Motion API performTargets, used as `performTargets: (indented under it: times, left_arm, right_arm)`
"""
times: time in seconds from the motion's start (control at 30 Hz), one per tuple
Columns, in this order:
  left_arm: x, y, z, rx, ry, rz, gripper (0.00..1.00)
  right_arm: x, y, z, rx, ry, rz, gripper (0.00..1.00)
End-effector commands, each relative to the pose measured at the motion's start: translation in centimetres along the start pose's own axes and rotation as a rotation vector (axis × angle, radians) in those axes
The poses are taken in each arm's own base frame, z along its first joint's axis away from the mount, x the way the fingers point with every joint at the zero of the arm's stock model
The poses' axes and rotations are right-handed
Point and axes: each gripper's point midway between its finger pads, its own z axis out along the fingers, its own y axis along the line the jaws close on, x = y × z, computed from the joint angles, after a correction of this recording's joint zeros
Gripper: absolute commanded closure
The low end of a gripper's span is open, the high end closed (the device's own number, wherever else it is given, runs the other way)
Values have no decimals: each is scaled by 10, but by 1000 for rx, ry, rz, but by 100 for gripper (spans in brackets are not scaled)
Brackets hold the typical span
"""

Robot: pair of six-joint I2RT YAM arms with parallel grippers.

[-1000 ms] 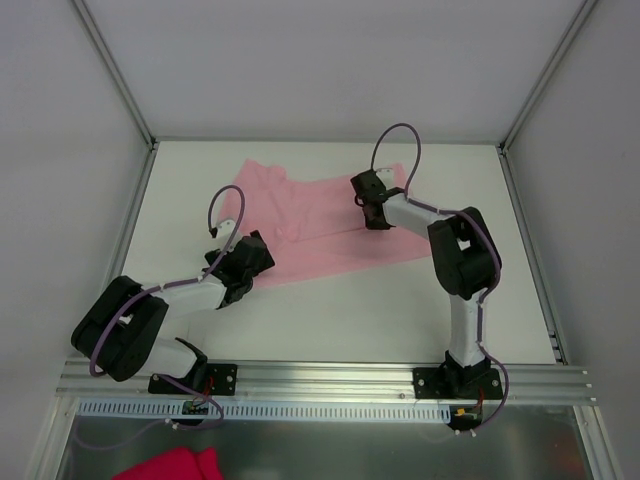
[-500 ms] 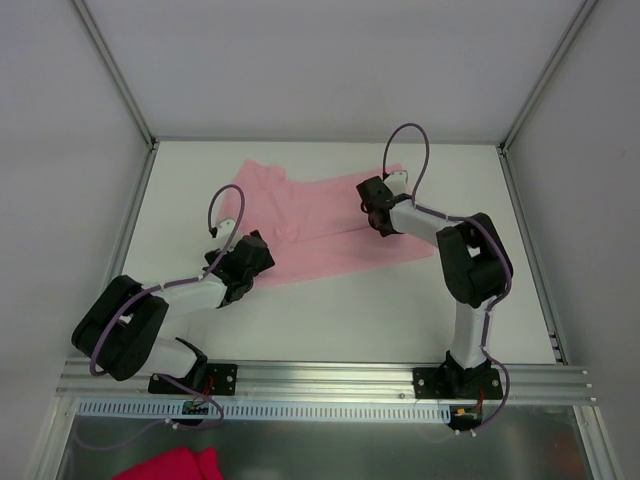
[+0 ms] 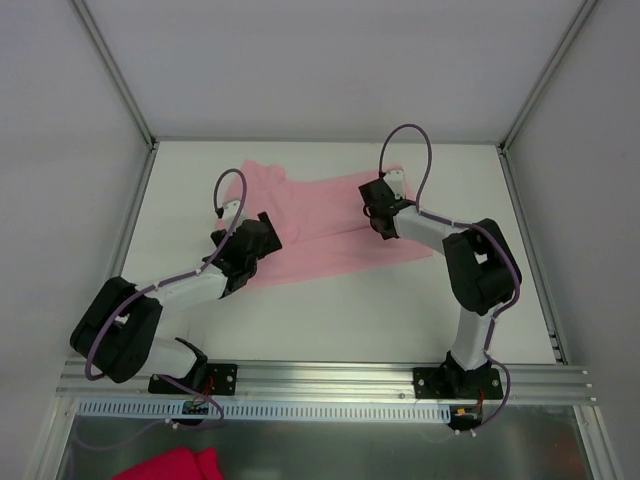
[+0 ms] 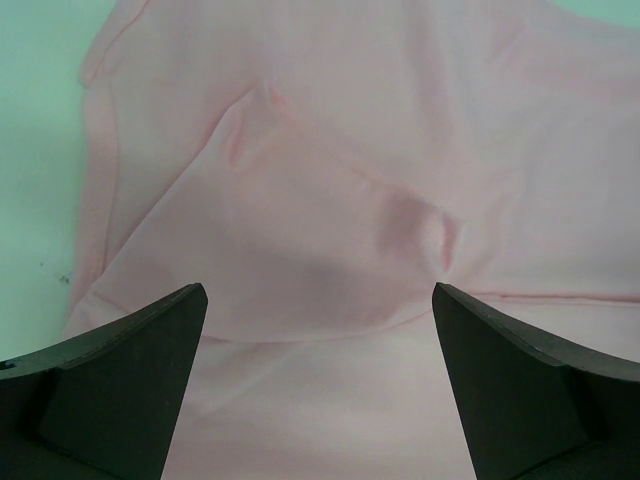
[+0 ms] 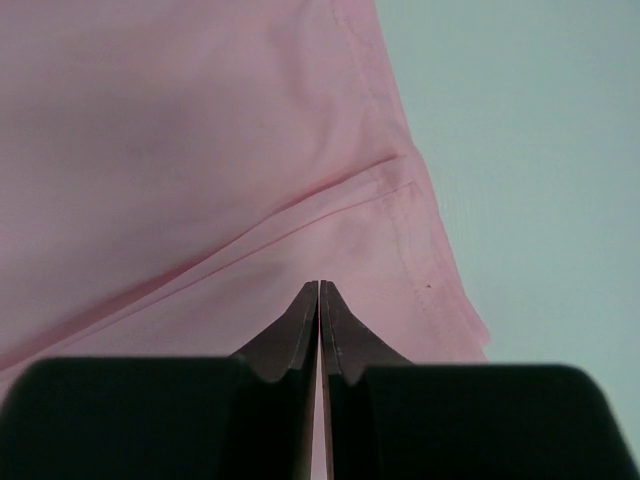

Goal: Fold and stack the t-shirts
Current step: Fold the flattened tshirt in 1/3 of the way

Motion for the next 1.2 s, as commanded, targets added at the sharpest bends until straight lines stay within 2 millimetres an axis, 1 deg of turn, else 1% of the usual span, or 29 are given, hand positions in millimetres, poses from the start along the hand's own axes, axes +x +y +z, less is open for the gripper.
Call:
performTargets:
  times: [0.0, 0.1, 0.13, 0.17, 0.2, 0.23, 0.27, 0.33, 0.37, 0.4, 0.43, 0.53, 0.67, 0.7, 0.77, 0.8, 0.9, 0.97, 1.0, 1.03, 1.07, 1.1, 1.17]
  left_arm:
    - [-43, -36, -9, 116, -95, -6, 1]
    - [-69, -50, -18, 159, -151, -19, 1]
    - [-75, -52, -20, 160, -160, -21, 1]
    - [-86, -56, -25, 168, -181, -22, 1]
    - [-93, -57, -28, 169, -191, -23, 1]
    - [-99, -58, -31, 171, -201, -25, 1]
    - [-113, -63, -39, 188, -231, -33, 1]
    - [-125, -63, -46, 186, -251, -33, 1]
    - [-140, -68, -54, 195, -276, -36, 1]
    - [-146, -69, -57, 197, -286, -35, 1]
    - [-158, -69, -62, 184, -302, -32, 1]
    - [-173, -67, -68, 174, -313, -40, 1]
    - [-184, -66, -72, 175, -320, -49, 1]
    - [-185, -65, -73, 172, -321, -50, 1]
    - [-192, -61, -74, 170, -322, -67, 1]
    - [-195, -63, -76, 182, -323, -71, 1]
    - [-195, -61, -77, 185, -309, -73, 1]
    - [-189, -67, -78, 230, -290, -77, 1]
    - [-174, -68, -73, 253, -254, -78, 1]
    - [-160, -75, -69, 296, -219, -61, 1]
    - [-153, -94, -71, 406, -198, -67, 1]
    - [-126, -92, -56, 404, -138, -63, 1]
    - [-99, -94, -41, 405, -72, -60, 4]
  right_arm:
    - [-4, 14, -8, -102, -23, 19, 94]
    - [8, 20, -7, -130, 2, 8, 95]
    - [12, 23, -9, -139, 4, -2, 95]
    - [19, 24, -9, -137, 14, -11, 95]
    - [22, 25, -10, -139, 16, -14, 95]
    - [26, 29, -13, -144, 13, -26, 95]
    - [32, 29, -14, -140, 20, -34, 95]
    - [37, 29, -18, -133, 22, -45, 95]
    - [42, 29, -22, -130, 27, -47, 95]
    - [43, 29, -26, -134, 24, -46, 95]
    - [46, 33, -30, -147, 25, -43, 94]
    - [50, 32, -44, -162, 20, -47, 94]
    - [54, 18, -62, -132, 16, -46, 94]
    - [58, 14, -70, -142, 16, -44, 94]
    - [65, 13, -80, -170, 24, -22, 93]
    - [73, 11, -89, -182, 34, -31, 93]
    - [77, 9, -101, -172, 10, -52, 92]
    - [68, 11, -101, -172, -27, -65, 92]
    - [63, 10, -101, -163, -38, -75, 92]
    - [52, 14, -101, -160, -57, -73, 92]
    - [44, 17, -99, -171, -71, -84, 92]
    - [38, 30, -97, -208, -59, -78, 93]
    - [30, 38, -88, -235, -44, -71, 96]
